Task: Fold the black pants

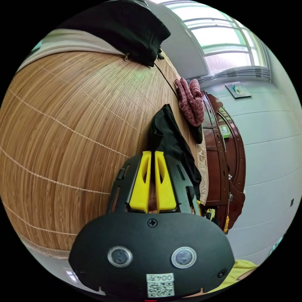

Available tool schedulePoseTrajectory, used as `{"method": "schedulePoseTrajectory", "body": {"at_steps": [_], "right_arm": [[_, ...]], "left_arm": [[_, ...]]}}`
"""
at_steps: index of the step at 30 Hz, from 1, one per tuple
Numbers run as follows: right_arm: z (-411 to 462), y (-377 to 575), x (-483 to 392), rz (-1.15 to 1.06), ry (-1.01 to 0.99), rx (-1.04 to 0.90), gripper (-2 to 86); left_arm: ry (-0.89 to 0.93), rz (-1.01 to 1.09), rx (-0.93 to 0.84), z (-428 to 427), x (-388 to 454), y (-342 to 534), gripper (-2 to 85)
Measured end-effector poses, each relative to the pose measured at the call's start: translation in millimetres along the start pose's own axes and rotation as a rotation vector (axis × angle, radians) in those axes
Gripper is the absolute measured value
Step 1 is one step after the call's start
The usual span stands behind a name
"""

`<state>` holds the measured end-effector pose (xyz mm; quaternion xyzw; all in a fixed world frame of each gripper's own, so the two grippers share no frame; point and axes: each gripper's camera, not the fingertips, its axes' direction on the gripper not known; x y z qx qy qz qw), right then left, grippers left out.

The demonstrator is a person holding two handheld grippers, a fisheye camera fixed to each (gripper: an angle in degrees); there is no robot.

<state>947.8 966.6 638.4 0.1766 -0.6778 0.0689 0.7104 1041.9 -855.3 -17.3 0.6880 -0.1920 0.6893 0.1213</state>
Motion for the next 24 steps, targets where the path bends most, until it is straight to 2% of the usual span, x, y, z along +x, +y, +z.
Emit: {"method": "schedulePoseTrajectory", "body": {"at_steps": [10,14,19,21,24], "right_arm": [[137.0,17.0,-30.7,-0.125,0.172,-0.190,5.4],[182.8,36.0,-44.3,-0.223,0.281,-0.246,6.5],[226.3,71.0,-84.8,-0.431,0.575,-0.210,3.4],[254.4,85.4,-98.3,-0.523,0.676,-0.264,1.2],[321.1,110.1,-106.2,-0.657,0.896,-0.392,-0.3]], "left_arm": [[-0.097,-0.021,0.056,-70.8,-63.9,102.8,2.3],[-0.011,-0.032,0.134,-85.1,-94.7,136.6,2.3],[-0.013,-0.040,0.211,-95.1,-101.1,163.4,1.8],[-0.053,0.017,0.239,-96.3,-88.3,173.3,1.4],[-0.191,0.213,0.192,-75.9,-45.3,183.0,0.8]]}}
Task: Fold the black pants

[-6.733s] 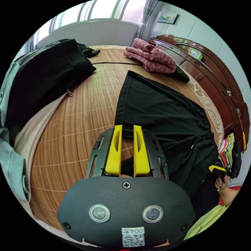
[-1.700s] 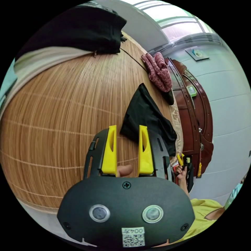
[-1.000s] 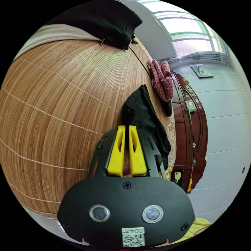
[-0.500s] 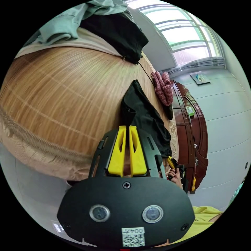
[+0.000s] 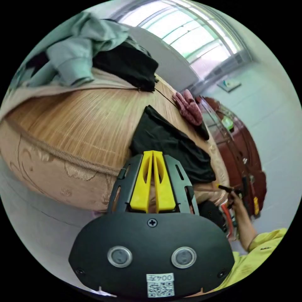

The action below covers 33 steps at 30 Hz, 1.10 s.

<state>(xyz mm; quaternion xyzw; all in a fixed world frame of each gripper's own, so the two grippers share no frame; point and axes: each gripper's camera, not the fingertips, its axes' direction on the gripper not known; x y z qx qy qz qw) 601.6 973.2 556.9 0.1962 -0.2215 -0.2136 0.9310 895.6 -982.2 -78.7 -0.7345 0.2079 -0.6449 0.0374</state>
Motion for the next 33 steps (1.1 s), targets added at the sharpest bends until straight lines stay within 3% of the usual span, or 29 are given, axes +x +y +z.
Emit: {"method": "schedulePoseTrajectory", "body": {"at_steps": [5,9,15,22,24,29,33], "right_arm": [[70.7,-22.0,-78.9,-0.194,0.230,-0.153,-0.7],[107.7,-28.8,-118.6,-0.238,0.308,-0.147,-0.7],[144.4,-25.7,-135.0,-0.247,0.197,-0.042,-0.6],[187.1,-28.1,-131.5,-0.053,-0.045,0.057,0.8],[192.4,-29.3,-141.1,-0.074,-0.096,0.063,4.7],[178.7,-29.6,-213.4,-0.239,-0.216,0.219,11.8],[203.0,-74.2,-307.6,-0.461,-0.195,0.037,8.6]], "left_arm": [[-0.298,0.406,-0.145,64.7,86.8,4.3,0.6],[-0.409,0.524,-0.348,120.5,100.5,10.8,0.4],[-0.475,0.610,-0.302,134.7,114.5,34.9,0.3],[-0.460,0.738,-0.330,135.2,113.4,39.9,0.6],[-0.466,0.732,-0.324,131.5,112.3,36.1,0.5],[-0.359,0.518,-0.038,93.2,94.0,-0.3,0.4],[-0.413,0.472,-0.045,101.1,88.6,-35.2,0.3]]}}
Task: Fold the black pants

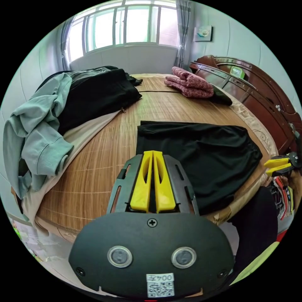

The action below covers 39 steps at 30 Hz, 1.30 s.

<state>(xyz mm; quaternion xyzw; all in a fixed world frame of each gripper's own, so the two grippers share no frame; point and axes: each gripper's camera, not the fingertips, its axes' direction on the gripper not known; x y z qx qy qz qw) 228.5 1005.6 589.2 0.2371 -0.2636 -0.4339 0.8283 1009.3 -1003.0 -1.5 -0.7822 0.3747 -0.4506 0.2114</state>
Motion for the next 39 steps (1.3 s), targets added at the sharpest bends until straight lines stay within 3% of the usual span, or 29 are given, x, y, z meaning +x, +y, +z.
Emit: {"method": "schedulePoseTrajectory", "body": {"at_steps": [5,9,11,19,28,34,36,39], "right_arm": [[81.2,-115.7,-55.8,-0.198,-0.103,-0.275,3.4],[185.0,-174.2,-90.1,-0.260,0.092,-0.480,0.1],[203.2,-184.3,-102.4,-0.301,0.131,-0.476,-0.4],[262.4,-203.5,-131.4,-0.393,0.190,-0.464,-0.5],[313.9,-233.4,-132.4,-0.363,0.093,-0.542,-0.6],[341.5,-241.6,-154.7,-0.414,0.141,-0.617,-0.3],[345.2,-254.8,-159.6,-0.430,0.069,-0.652,0.1],[334.1,-294.0,-166.7,-0.408,-0.065,-0.519,2.2]], "left_arm": [[-0.012,-0.025,-0.041,27.7,-25.0,-38.4,0.2],[0.070,-0.101,-0.101,51.4,-52.6,-50.5,0.2],[0.118,-0.118,-0.175,62.8,-64.6,-58.4,0.2],[0.190,-0.095,-0.190,60.6,-93.4,-86.5,0.2],[0.267,-0.121,-0.195,46.8,-127.0,-101.8,0.2],[0.266,-0.108,-0.202,37.5,-139.2,-112.6,0.2],[0.274,-0.110,-0.203,35.1,-143.8,-115.0,0.2],[0.297,-0.121,-0.206,31.7,-152.8,-118.4,0.1]]}}
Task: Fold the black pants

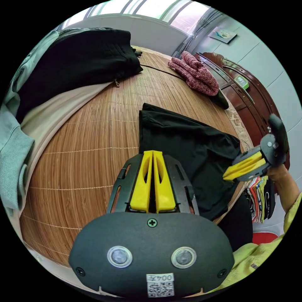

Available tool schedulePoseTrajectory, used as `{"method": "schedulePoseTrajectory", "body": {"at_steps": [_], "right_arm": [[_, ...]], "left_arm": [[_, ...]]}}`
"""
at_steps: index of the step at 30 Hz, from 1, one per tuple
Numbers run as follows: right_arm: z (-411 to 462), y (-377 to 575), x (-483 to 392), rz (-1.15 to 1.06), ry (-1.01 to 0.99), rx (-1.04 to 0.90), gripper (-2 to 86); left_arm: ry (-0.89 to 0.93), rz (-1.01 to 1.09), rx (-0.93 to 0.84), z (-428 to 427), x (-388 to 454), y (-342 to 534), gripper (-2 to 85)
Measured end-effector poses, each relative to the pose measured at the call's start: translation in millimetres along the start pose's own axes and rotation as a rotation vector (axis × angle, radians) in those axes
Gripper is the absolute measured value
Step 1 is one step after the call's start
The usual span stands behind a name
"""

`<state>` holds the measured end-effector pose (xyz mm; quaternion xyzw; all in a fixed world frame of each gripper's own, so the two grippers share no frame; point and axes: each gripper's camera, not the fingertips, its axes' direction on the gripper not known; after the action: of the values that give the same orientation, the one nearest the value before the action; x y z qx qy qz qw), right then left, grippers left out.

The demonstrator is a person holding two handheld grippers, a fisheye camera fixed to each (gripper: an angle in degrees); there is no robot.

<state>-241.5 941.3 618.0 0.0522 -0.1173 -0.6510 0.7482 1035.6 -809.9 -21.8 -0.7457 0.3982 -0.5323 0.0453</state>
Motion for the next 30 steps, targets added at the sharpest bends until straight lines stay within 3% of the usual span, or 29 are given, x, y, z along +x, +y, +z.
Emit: {"method": "schedulePoseTrajectory", "body": {"at_steps": [6,13,25,30], "right_arm": [[-24.4,-80.6,0.0,-0.012,0.247,0.175,4.7],[-16.6,-143.2,-18.7,-0.103,0.415,0.192,5.2],[-9.1,-137.5,-32.2,-0.134,0.408,0.163,4.5],[-12.8,-124.3,-31.4,-0.095,0.535,0.151,0.4]], "left_arm": [[0.014,0.002,-0.007,-10.7,-7.2,-5.3,0.1],[0.017,0.011,-0.011,-21.6,-10.8,-7.0,0.1],[0.027,0.006,-0.012,-32.9,-12.4,-1.4,0.1],[0.021,0.008,-0.013,-34.9,-9.7,3.2,0.1]]}}
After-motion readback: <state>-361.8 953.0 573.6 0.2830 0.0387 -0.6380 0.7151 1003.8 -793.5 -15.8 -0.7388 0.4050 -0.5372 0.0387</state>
